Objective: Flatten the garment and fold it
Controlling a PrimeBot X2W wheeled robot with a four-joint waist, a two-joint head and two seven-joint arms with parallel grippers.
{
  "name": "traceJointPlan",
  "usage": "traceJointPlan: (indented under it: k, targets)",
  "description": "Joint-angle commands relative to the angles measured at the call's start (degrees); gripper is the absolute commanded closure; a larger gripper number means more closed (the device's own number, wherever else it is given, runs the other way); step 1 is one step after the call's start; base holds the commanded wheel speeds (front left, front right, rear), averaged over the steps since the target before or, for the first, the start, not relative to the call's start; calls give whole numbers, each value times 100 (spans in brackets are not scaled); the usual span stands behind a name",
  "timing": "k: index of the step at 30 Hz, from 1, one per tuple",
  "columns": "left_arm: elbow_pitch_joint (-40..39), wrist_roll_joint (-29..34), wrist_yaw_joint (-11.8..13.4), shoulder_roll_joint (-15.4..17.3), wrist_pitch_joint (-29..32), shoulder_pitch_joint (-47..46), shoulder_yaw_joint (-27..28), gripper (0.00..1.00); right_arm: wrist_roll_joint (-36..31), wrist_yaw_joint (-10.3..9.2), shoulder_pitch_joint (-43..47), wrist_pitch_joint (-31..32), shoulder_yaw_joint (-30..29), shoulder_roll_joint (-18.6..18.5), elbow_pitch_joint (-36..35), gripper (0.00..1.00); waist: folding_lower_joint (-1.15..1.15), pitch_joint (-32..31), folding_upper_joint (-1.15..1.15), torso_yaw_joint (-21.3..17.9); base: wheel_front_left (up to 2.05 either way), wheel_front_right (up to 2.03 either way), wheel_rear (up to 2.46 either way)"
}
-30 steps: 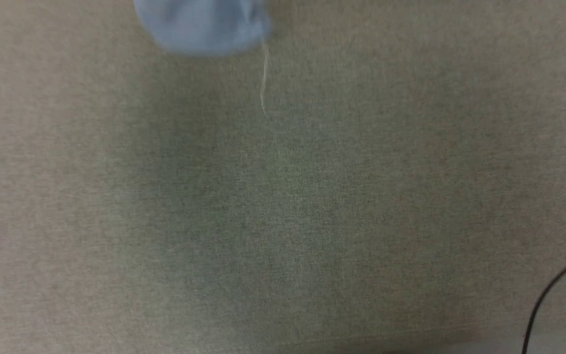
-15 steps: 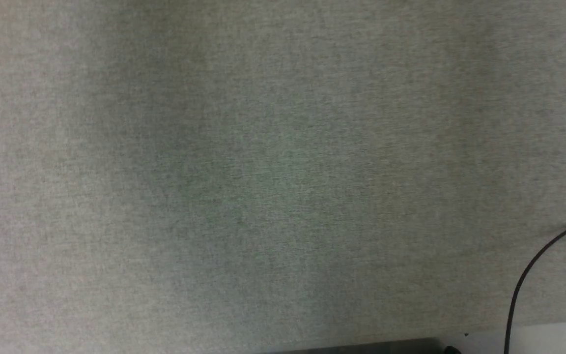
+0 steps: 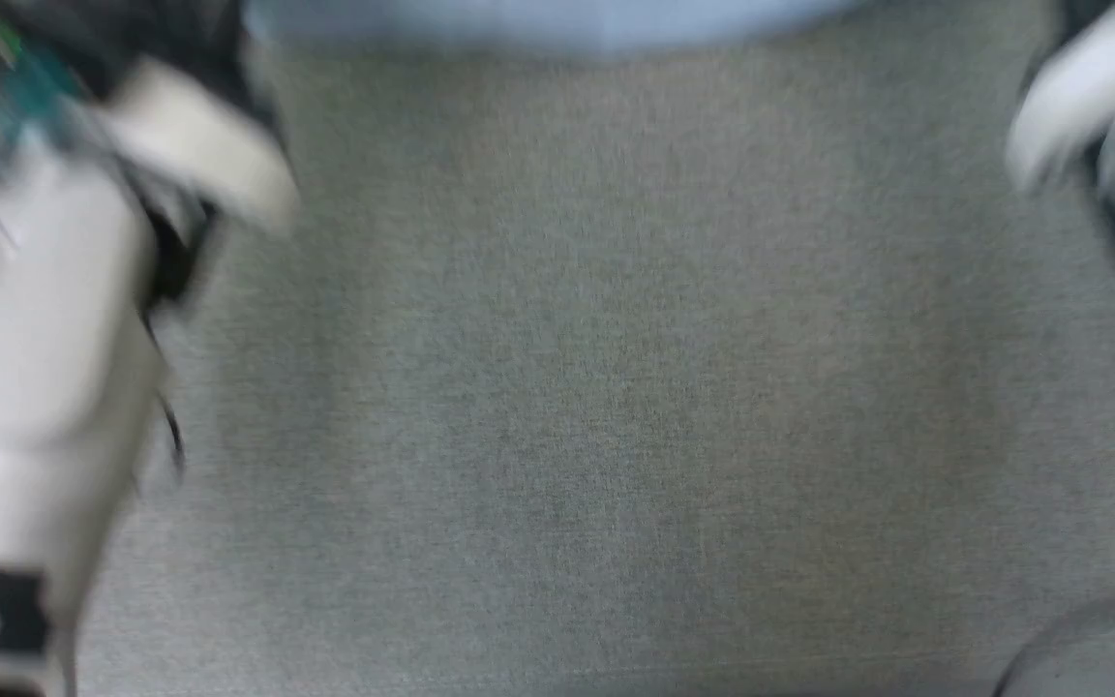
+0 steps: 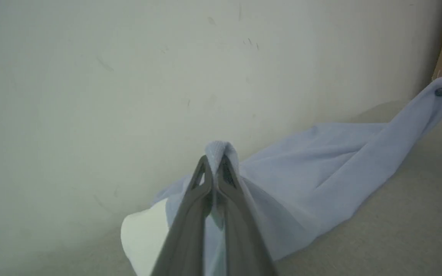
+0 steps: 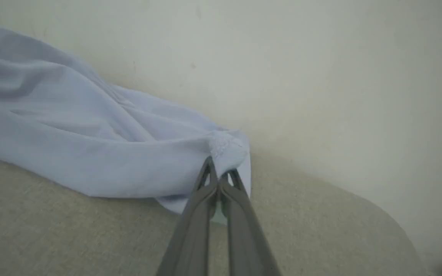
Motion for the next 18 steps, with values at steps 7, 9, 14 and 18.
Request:
traceJointPlan:
  k: [7,9,14,18]
  targets:
    - [-372,-200,-100,418,273,2010,-431,100,855,-12,1948,315,842,-520,-649,100,1,-1691,0,76,0,0,0]
    - [-550,-331,-92,581,541,2562,-521,100,1098,-12,2344,486,1040,-703,-911,100,1,-1902,0,64,0,0,0]
    - [-1075,-642,49,976,1013,3705,-575,100,1517,-12,3075,940,1356,-1167,-1479,100,1,-2311,0,90,0,0,0]
    - [-1576,-863,118,1149,1362,4406,-697,100,1733,-12,3608,1339,1410,-1494,-1738,100,1,-2575,0,163,0,0,0]
